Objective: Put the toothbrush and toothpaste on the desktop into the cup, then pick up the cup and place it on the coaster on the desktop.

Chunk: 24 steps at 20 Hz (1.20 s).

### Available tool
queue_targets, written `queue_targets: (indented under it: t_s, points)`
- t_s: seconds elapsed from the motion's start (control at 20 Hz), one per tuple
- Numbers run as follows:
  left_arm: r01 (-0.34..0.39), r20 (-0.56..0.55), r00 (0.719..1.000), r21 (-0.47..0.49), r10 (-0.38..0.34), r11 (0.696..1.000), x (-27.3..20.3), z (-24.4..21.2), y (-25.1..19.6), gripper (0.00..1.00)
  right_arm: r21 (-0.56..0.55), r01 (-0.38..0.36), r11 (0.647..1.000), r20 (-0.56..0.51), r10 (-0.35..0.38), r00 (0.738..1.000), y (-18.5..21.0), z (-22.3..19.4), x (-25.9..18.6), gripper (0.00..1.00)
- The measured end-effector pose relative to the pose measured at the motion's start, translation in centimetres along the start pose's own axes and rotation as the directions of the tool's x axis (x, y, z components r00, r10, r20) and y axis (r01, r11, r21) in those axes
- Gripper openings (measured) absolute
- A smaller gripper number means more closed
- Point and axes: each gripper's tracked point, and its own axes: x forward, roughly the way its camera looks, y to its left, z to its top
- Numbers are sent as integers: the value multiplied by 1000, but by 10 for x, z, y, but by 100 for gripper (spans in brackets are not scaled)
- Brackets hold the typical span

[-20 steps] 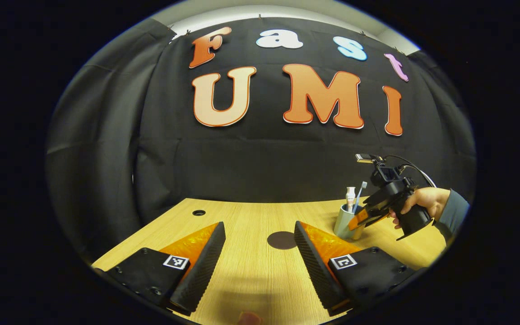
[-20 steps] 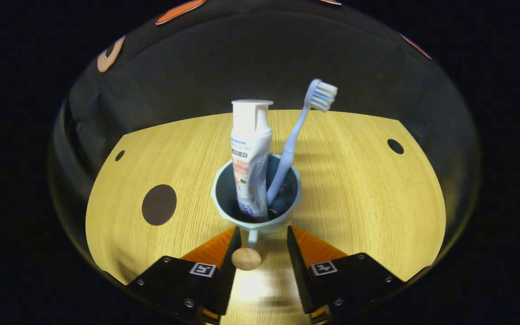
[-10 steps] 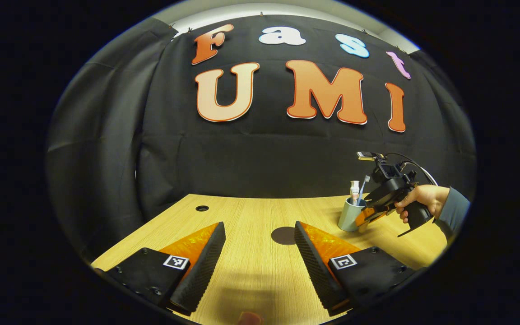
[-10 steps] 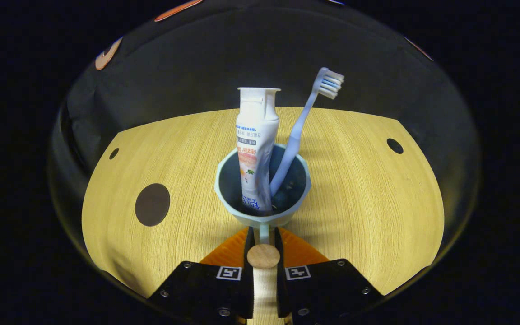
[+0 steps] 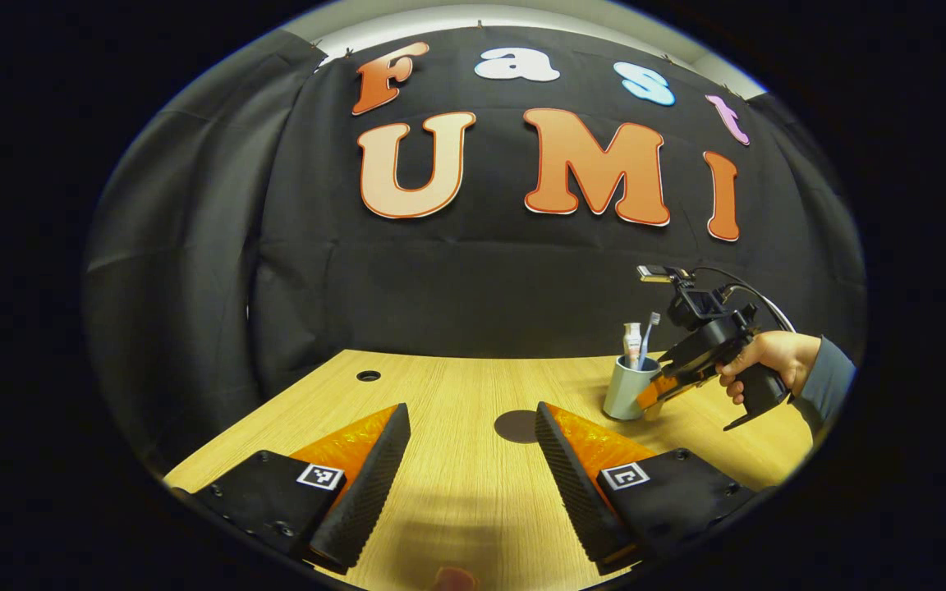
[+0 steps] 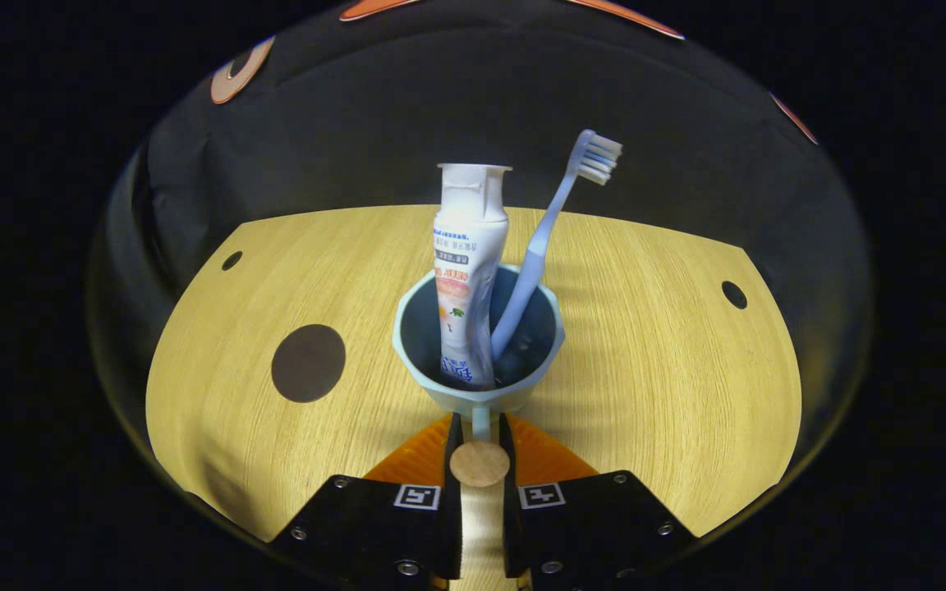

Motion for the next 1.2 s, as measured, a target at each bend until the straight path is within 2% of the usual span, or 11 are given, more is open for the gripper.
queue_targets:
  t_s: [0.35, 0.5, 0.65, 0.8, 0.95, 1.2]
  points:
    - [-24, 0, 1000, 3, 24, 1000, -3, -2, 6, 98, -68, -35, 997, 45, 39, 998, 1, 5, -1, 20]
    - [-26, -2, 1000, -7, 26, 1000, -1, -3, 9, 98, -102, -74, 992, 50, 79, 996, 6, 3, 2, 20]
    - [-32, 0, 999, -9, 32, 999, -2, -5, 12, 98, -157, -43, 987, 124, 63, 990, 3, 20, -2, 20]
    - [-21, -7, 1000, -23, 21, 1000, -1, -9, 10, 98, -196, -19, 980, 123, 44, 991, -1, 17, -5, 19]
    - [-10, -16, 1000, -19, 10, 1000, 2, -16, 5, 98, -175, -26, 984, 116, 47, 992, 0, 14, -4, 16]
    - [7, -22, 1000, -24, -8, 1000, 6, -18, -1, 98, -167, -51, 985, 69, 63, 996, 0, 3, 6, 16]
